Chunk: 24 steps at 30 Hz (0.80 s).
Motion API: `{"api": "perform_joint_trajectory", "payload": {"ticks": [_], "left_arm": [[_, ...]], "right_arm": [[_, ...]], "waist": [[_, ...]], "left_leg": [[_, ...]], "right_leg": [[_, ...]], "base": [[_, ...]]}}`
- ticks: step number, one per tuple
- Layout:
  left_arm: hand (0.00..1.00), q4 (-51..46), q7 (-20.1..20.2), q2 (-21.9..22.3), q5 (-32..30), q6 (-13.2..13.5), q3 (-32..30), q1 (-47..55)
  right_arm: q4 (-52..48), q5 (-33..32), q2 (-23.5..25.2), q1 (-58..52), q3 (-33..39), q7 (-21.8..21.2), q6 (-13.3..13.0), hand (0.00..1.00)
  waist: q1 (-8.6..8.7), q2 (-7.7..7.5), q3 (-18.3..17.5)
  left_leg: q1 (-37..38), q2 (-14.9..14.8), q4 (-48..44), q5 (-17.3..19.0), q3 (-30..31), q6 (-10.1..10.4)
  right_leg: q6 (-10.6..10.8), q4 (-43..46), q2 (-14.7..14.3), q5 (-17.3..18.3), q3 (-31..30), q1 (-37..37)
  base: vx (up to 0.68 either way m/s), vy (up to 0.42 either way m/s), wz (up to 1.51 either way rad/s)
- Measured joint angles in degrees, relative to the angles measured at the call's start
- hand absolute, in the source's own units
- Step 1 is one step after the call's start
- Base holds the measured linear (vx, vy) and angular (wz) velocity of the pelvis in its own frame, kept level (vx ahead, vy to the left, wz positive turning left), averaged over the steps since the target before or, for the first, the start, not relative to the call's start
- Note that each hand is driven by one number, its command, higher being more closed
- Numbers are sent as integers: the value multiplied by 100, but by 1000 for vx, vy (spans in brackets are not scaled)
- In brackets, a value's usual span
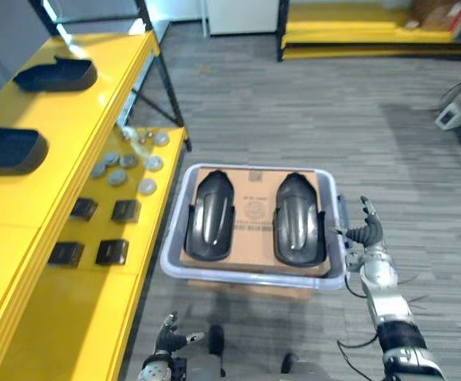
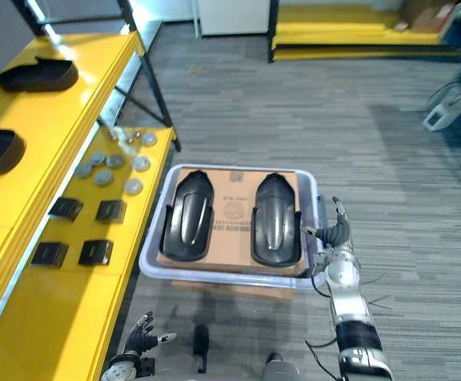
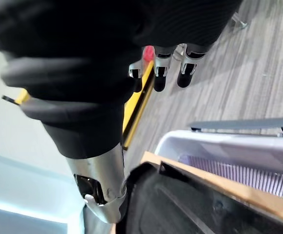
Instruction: Walk over and take plastic housings, then place them on the shelf
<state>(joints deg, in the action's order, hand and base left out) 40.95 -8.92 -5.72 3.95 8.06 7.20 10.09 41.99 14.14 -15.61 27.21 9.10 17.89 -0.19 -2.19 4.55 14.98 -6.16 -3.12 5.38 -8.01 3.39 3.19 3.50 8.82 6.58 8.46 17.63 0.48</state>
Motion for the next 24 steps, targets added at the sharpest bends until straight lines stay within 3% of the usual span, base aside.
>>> {"api": "perform_joint_trajectory", "payload": {"ticks": [6,7,12,19,24], "left_arm": [[0,-112,-219,82,114,19,116,-234],[0,-113,-244,89,129,20,154,-247],[0,-102,-338,107,225,98,254,-374],[0,-90,-365,108,270,123,411,-512],[0,-89,-365,107,276,118,414,-583]], "right_arm": [[1076,0,-105,965,347,236,282,0],[1169,-2,-106,1029,417,265,300,100],[1624,-2,-260,1358,502,325,292,100],[1741,-61,-324,1489,631,324,270,100],[1024,-63,-289,1032,616,336,327,100]], "waist": [[-33,110,405],[-32,117,428],[-18,157,660],[-17,163,678],[5,159,677]], "left_leg": [[-204,41,0,-132,184,15],[-212,44,0,-135,193,18],[-228,34,1,-203,194,66],[-318,-8,8,-214,123,83],[-293,-14,9,-212,98,86]], "right_leg": [[0,1,21,-8,228,82],[0,0,21,-8,237,82],[-21,7,14,-21,243,96],[-46,88,-5,-38,141,280],[-45,94,-3,-38,116,272]], "base": [[-24,0,18],[-21,-3,7],[-39,-3,0],[-42,1,-7],[-8,2,-3]]}}
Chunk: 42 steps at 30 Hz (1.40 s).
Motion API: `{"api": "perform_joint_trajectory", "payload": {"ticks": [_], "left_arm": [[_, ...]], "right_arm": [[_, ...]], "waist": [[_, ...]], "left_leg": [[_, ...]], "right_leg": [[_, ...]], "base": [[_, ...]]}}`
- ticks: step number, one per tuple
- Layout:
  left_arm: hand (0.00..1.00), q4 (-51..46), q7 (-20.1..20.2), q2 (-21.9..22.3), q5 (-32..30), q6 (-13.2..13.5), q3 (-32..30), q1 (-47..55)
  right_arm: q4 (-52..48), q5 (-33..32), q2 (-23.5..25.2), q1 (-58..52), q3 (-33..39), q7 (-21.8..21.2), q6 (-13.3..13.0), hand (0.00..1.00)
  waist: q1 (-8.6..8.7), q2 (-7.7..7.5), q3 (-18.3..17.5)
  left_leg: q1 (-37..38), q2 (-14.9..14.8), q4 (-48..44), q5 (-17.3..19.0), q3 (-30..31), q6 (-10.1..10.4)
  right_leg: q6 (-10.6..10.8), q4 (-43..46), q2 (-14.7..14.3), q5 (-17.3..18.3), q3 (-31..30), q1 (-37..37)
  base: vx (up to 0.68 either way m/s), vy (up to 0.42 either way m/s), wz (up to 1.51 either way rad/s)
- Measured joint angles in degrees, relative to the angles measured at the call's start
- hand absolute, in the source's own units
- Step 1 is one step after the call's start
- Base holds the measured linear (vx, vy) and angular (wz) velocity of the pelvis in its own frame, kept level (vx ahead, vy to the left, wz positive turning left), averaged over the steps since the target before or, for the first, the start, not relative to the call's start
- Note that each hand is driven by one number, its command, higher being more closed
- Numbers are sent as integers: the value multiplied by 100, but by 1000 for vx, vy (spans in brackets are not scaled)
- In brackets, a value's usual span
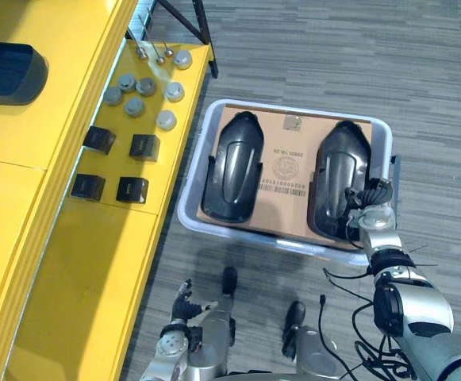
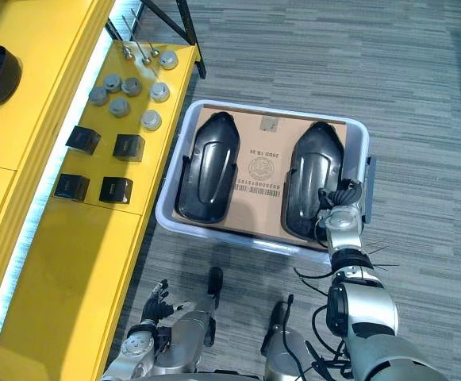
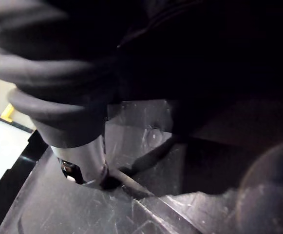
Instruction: Walk over and take plastic housings, then place them on the shelf
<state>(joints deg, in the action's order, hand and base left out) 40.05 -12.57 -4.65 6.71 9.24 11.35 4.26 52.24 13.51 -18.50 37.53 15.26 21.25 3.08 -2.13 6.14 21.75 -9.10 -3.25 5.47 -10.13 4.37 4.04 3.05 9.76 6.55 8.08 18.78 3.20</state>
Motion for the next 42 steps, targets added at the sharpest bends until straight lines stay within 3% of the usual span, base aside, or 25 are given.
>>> {"api": "perform_joint_trajectory", "payload": {"ticks": [8,14,21,25,30,36,42], "left_arm": [[0,-419,10,-5,-7,-33,-205,-26],[0,-1547,16,-36,-10,-42,-482,402],[0,-3291,-14,116,-7,16,-676,739],[0,-4232,-150,158,-16,43,-635,756],[0,-4898,-299,230,-249,136,59,491],[0,-4916,-382,318,-528,128,1001,23],[0,-4836,-495,375,-751,34,1489,-336]], "right_arm": [[-2521,79,372,-1598,47,58,81,100],[-3934,445,740,-2527,221,273,66,100],[-5172,859,1102,-3112,83,438,-55,100],[-5752,1178,1347,-3330,-433,465,-76,100],[-6064,1528,1498,-3342,-1222,355,-277,100],[-6072,1783,1609,-3335,-2031,216,-279,100],[-6072,1873,1671,-3267,-2531,221,-271,100]], "waist": [[140,-80,-59],[150,-365,-604],[140,-358,-959],[143,-352,-1168],[135,-344,-1319],[138,-338,-1488],[140,-329,-1604]], "left_leg": [[198,35,5,3,-14,2],[273,21,6,9,-71,-1],[383,2,41,37,-77,-40],[395,1,41,39,-96,-47],[491,7,13,35,-144,-50],[534,-32,43,36,-195,-50],[551,-78,43,35,-232,-48]], "right_leg": [[15,-7,48,-3,-33,-200],[43,-6,45,-18,-161,-215],[67,4,23,-33,-173,-303],[82,7,23,-51,-198,-301],[86,10,27,-86,-253,-375],[73,8,-4,-103,-314,-387],[50,3,-45,-121,-353,-381]], "base": [[-11,2,0],[-32,1,-7],[-62,7,-1],[-22,4,-2],[9,1,-4],[-20,-4,-5],[-10,-10,-5]]}}
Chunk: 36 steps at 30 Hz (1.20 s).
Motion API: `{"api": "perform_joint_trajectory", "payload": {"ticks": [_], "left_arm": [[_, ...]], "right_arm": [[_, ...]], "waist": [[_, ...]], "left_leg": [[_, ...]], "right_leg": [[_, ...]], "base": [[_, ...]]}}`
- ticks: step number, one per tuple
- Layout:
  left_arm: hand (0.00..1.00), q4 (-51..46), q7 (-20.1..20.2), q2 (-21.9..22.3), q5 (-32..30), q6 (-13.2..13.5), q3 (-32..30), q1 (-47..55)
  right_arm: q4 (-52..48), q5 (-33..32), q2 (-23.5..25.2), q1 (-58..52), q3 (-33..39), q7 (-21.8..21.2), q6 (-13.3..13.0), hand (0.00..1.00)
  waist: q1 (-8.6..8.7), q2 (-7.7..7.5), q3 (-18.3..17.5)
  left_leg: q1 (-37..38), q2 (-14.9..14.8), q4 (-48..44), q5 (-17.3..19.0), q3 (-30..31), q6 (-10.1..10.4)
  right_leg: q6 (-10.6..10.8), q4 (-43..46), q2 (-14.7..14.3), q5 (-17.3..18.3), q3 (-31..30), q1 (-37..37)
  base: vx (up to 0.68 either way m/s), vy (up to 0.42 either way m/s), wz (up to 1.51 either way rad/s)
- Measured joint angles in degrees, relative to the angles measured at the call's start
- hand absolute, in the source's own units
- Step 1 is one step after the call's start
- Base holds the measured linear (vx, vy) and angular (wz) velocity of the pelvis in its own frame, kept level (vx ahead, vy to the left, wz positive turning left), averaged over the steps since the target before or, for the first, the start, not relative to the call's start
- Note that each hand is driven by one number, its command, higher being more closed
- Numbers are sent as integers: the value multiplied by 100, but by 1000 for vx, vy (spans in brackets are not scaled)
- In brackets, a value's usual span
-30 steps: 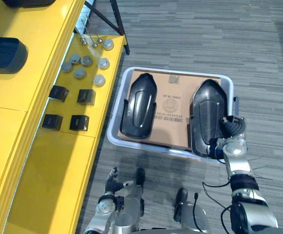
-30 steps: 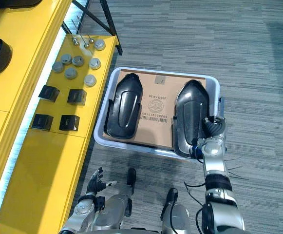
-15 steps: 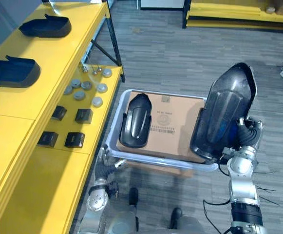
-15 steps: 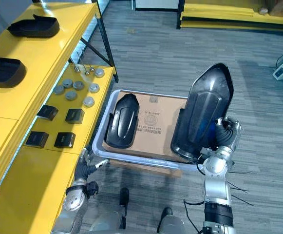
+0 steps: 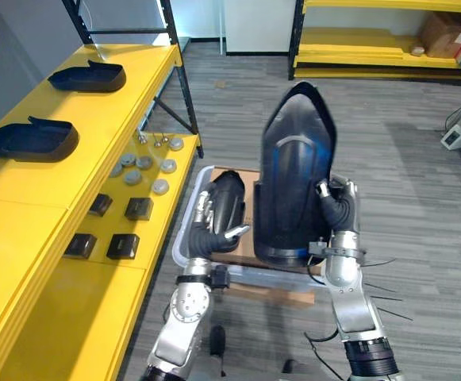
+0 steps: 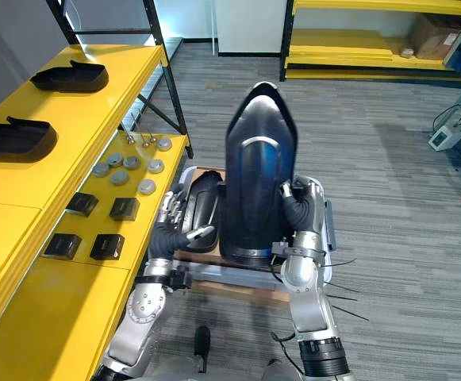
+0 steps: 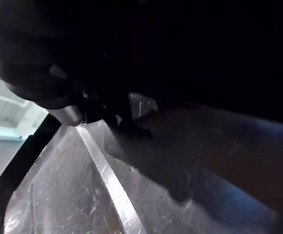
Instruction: Walk over and take plastic housings, then place them on the shelf
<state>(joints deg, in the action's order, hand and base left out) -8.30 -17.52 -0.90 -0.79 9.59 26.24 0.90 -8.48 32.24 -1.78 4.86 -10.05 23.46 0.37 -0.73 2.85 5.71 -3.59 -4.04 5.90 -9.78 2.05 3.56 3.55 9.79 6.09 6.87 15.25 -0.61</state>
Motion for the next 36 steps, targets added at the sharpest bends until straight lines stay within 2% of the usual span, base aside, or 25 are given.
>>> {"api": "perform_joint_trajectory", "payload": {"ticks": [3,4,6,7,13,15,20,24,29,34,36], "left_arm": [[0,147,-98,-2,-5,-51,41,-111],[100,201,-136,-3,-3,-55,42,-155],[100,306,-197,-15,12,-76,47,-283],[100,355,-234,-41,14,-90,52,-337],[100,737,-402,-115,154,-252,60,-390],[100,779,-407,-288,242,-305,89,-393],[100,850,-515,-362,252,-380,53,-394],[100,850,-443,-394,212,-402,60,-391],[100,756,-163,-293,-97,-406,11,-311],[100,759,-87,-257,-225,-493,-241,98],[100,758,-48,-260,-225,-535,-515,211]], "right_arm": [[0,2,18,0,-26,2,3,100],[1,1,15,0,-42,4,4,100],[1,-5,-3,-1,-120,13,10,100],[1,-12,-12,0,-121,16,11,0],[0,-135,-155,-2,-266,15,10,0],[-3,-277,-328,-2,-472,-1,3,0],[-303,-712,-403,-4,-637,-43,-71,0],[-491,-1725,-731,-2,-618,-470,-393,0],[-1188,-2997,-904,31,-138,-934,-870,0],[-1812,-3959,-766,337,844,-958,-1508,0],[-1833,-4397,-765,342,1315,-970,-1657,0]], "waist": [[-4,-4,-155],[-3,-6,-169],[-1,-6,-184],[-1,-4,-186],[13,-18,-227],[13,-57,-281],[-2,-98,-330],[-5,-132,-426],[1,-122,-467],[85,-130,-472],[113,-135,-475]], "left_leg": [[17,-1,0,0,-52,0],[21,-2,0,0,-56,0],[39,-5,0,0,-61,0],[43,-6,0,0,-63,0],[15,-4,0,0,-101,0],[15,2,0,0,-105,0],[22,2,0,0,-103,-1],[23,2,1,0,-101,-1],[42,-8,2,0,-99,-1],[48,-13,3,1,-138,-2],[48,-13,3,1,-142,-2]], "right_leg": [[4,-2,1,-4,-51,4],[4,-3,1,-6,-58,5],[8,-8,0,-13,-88,6],[11,-22,1,-24,-102,7],[27,-204,-15,-162,-157,-8],[30,-207,-9,-167,-163,-9],[29,-204,-10,-168,-164,-17],[30,-204,-10,-170,-164,-21],[31,-195,-20,-169,-170,-31],[31,-201,-24,-170,-203,-19],[31,-203,-25,-170,-203,-19]], "base": [[21,-2,-7],[2,0,-5],[-11,3,-6],[-17,6,-6],[-10,12,-6],[0,0,0],[0,0,0],[0,0,0],[0,0,0],[3,-1,-2],[0,0,0]]}}
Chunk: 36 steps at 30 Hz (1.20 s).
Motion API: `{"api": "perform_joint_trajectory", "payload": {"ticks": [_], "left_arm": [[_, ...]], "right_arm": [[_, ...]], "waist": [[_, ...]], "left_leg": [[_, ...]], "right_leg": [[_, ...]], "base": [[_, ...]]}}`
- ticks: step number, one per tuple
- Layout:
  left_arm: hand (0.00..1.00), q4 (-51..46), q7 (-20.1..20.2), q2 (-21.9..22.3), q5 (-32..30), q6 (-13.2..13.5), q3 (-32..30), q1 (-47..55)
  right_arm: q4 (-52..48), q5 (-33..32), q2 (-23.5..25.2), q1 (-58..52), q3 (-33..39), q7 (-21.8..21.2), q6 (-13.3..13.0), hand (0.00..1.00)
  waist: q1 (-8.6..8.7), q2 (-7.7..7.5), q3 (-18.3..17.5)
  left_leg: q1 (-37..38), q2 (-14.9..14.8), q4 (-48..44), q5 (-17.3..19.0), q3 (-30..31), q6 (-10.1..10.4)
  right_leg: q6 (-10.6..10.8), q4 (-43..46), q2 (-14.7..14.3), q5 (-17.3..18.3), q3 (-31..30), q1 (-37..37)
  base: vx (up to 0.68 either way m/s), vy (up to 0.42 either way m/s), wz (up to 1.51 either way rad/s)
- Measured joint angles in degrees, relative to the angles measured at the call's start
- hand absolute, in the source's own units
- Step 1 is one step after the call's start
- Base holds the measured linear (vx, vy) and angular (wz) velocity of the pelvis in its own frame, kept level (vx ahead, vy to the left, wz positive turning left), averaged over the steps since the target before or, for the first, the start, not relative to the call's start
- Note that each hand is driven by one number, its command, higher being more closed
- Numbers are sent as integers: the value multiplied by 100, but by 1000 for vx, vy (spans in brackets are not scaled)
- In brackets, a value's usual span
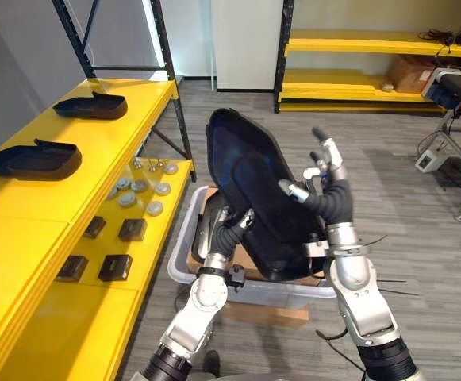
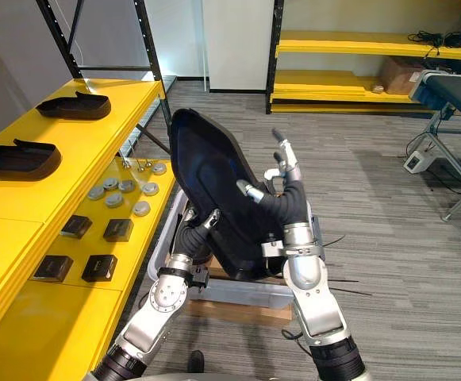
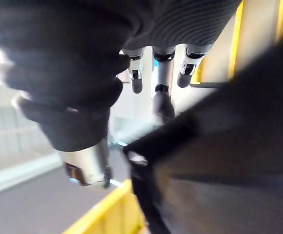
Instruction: Walk over and take plastic housings, then place them on the shelf
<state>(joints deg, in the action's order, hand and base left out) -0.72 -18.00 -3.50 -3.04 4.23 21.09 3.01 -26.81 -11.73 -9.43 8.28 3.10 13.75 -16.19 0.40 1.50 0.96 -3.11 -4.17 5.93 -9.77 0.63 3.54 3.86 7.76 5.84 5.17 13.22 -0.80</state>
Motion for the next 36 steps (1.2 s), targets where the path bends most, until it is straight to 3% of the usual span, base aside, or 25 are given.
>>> {"api": "perform_joint_trajectory", "payload": {"ticks": [3,10,13,16,20,24,31,32,34,35,36], "left_arm": [[100,-6,22,6,6,-3,-366,74],[100,-442,27,212,7,13,-963,450],[100,-629,36,235,0,24,-1177,689],[100,-872,44,236,-28,77,-1333,924],[100,-1099,96,276,-44,185,-1511,1161],[100,-1210,192,322,-42,252,-1489,1456],[100,-1467,194,426,14,274,-1627,1757],[100,-1534,175,470,18,281,-1668,1757],[100,-1600,156,540,30,285,-1675,1727],[100,-1601,159,537,29,297,-1673,1644],[100,-1599,124,599,70,347,-1663,1602]], "right_arm": [[18,-377,2,-127,827,90,-149,0],[970,-348,9,-1003,2145,487,-112,0],[1991,-70,57,-1724,2400,483,122,0],[3287,130,275,-2296,2576,304,544,0],[4692,195,612,-2677,2500,-76,777,0],[5907,413,745,-2847,2075,-412,808,0],[6581,579,910,-2822,1374,-536,1006,0],[6636,612,906,-2773,1282,-521,1019,0],[6658,643,912,-2701,1253,-502,1022,0],[6860,689,914,-2591,1285,-500,991,0],[7113,742,829,-2425,1275,-502,1024,0]], "waist": [[28,0,0],[133,1,1],[198,2,1],[206,30,9],[208,83,14],[188,76,38],[53,-9,226],[10,-15,255],[37,-54,335],[45,-146,389],[20,-135,441]], "left_leg": [[-2,1,1,1,-39,0],[-19,0,1,2,-51,1],[-39,0,1,8,-37,-3],[-74,4,1,9,8,-3],[-77,4,1,9,49,-3],[-14,10,0,106,5,-34],[-142,96,-218,192,219,-53],[-397,182,-466,238,445,-83],[-737,255,-684,574,302,-575],[-888,241,-905,779,-269,-854],[-1082,13,-1388,830,-1311,-920]], "right_leg": [[0,-8,1,0,0,0],[0,-39,-1,0,7,4],[0,-64,-5,1,26,5],[1,-83,-6,2,70,5],[20,-81,-7,15,81,-3],[72,40,16,98,72,-44],[85,614,51,534,167,-35],[83,823,118,665,455,41],[64,884,309,742,1182,-32],[16,735,504,708,1660,-137],[-4,696,590,698,2080,-264]], "base": [[0,0,0],[0,0,0],[0,0,1],[0,0,6],[0,0,1],[-8,1,1],[-13,-13,35],[-27,-40,142],[-9,-17,190],[25,17,207],[51,21,197]]}}
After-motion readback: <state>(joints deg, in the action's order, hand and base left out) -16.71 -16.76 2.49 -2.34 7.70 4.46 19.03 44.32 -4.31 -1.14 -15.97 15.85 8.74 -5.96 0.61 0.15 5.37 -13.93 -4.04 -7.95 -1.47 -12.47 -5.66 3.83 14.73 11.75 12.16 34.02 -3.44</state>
